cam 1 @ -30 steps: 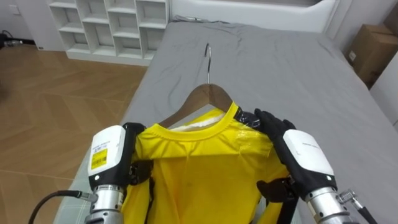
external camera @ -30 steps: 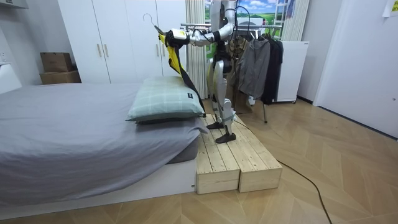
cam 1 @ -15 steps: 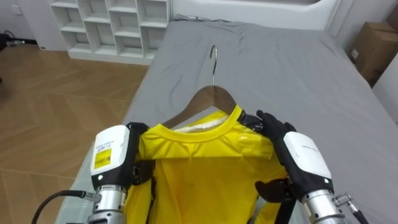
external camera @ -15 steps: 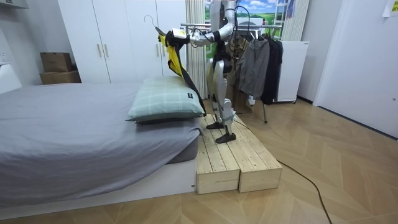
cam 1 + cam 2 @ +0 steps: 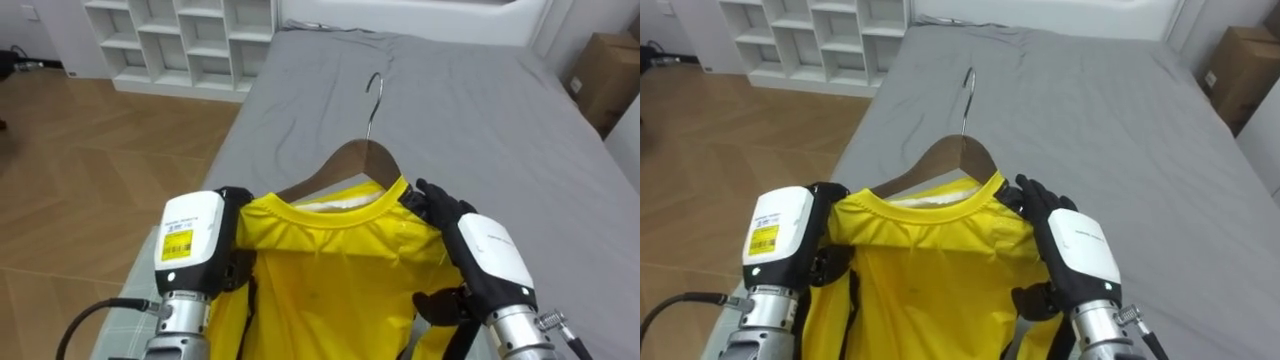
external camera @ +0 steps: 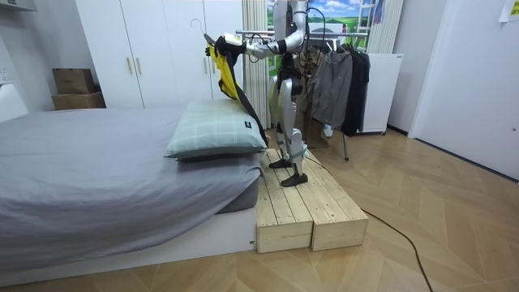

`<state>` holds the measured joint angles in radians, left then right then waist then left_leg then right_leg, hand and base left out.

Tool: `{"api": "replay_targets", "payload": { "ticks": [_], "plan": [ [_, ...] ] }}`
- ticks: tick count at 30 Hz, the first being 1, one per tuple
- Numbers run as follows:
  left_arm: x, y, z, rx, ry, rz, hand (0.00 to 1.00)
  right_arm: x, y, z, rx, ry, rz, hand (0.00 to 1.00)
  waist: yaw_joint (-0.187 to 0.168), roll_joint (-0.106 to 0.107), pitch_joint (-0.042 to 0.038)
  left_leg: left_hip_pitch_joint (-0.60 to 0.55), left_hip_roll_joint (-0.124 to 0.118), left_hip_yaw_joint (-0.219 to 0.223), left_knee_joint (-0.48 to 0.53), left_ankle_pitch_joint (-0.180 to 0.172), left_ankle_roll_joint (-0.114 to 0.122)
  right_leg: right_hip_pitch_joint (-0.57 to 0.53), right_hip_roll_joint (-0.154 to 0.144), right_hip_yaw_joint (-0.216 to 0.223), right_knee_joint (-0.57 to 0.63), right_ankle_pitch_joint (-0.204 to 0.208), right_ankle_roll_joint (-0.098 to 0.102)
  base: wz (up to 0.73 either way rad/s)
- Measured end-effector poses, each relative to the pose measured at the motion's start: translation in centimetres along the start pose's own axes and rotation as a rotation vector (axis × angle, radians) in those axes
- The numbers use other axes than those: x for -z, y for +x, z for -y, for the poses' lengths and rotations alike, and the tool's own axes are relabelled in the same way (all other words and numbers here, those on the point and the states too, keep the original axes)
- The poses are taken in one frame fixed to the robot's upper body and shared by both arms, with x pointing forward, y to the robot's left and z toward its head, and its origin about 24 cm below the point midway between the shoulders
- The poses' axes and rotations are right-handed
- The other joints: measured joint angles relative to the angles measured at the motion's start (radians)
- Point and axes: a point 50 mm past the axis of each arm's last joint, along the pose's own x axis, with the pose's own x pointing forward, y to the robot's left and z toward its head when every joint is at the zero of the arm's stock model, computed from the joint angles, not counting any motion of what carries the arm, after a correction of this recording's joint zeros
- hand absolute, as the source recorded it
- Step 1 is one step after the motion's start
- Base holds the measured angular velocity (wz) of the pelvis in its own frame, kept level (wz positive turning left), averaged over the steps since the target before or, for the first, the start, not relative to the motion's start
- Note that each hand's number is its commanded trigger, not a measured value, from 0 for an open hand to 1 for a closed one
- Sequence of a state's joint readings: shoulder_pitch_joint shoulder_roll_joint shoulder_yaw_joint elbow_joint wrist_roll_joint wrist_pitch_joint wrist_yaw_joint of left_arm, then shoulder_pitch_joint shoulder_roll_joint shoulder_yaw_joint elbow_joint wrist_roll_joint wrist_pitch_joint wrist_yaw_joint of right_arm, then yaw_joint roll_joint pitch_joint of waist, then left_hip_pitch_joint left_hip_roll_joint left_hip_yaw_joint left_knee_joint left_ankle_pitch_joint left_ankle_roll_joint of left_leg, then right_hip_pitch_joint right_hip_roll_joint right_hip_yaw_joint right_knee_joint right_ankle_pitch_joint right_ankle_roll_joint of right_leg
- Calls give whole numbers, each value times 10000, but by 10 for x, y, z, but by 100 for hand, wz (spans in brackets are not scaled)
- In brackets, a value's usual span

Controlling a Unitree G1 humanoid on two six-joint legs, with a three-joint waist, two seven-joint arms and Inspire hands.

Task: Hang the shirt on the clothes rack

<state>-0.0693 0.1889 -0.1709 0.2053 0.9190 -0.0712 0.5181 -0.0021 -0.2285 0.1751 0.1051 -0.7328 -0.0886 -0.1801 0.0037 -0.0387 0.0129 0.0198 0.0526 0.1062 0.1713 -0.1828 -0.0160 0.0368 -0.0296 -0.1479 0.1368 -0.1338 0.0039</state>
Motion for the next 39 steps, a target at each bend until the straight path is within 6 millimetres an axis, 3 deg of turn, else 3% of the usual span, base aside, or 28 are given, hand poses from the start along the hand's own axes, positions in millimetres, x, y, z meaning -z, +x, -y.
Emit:
{"api": "replay_targets", "payload": {
  "ticks": [6, 18, 29, 39],
  "plan": [
    [-4, -2, -8, -301, 81, 287, 100, -1, 0, 2, 247, 184, 59, 0, -6, 28, -91, 7, -7, -22, 35, 1, 1, 40, -13, -40, 4, 0, 0, 1],
    [-7, -3, -6, -241, -18, 333, 100, -1, 0, 3, 439, 396, 20, 0, 53, 114, -161, 71, -45, -78, 108, 4, 6, 180, -45, -44, 2, 1, 1, 1],
    [-18, -7, 2, 144, -145, 749, 100, 14, -4, -5, 951, 1298, -863, 0, 43, 184, -137, 190, -60, -129, 45, 5, 4, 342, -43, -84, -13, -17, 27, 0],
    [-26, -4, -6, -52, -144, 1109, 100, 26, -4, -9, 1630, 1096, -1408, 0, 39, 135, -137, 151, -76, -247, 44, 5, 4, 283, -56, -184, -19, -32, 51, 3]
  ]
}}
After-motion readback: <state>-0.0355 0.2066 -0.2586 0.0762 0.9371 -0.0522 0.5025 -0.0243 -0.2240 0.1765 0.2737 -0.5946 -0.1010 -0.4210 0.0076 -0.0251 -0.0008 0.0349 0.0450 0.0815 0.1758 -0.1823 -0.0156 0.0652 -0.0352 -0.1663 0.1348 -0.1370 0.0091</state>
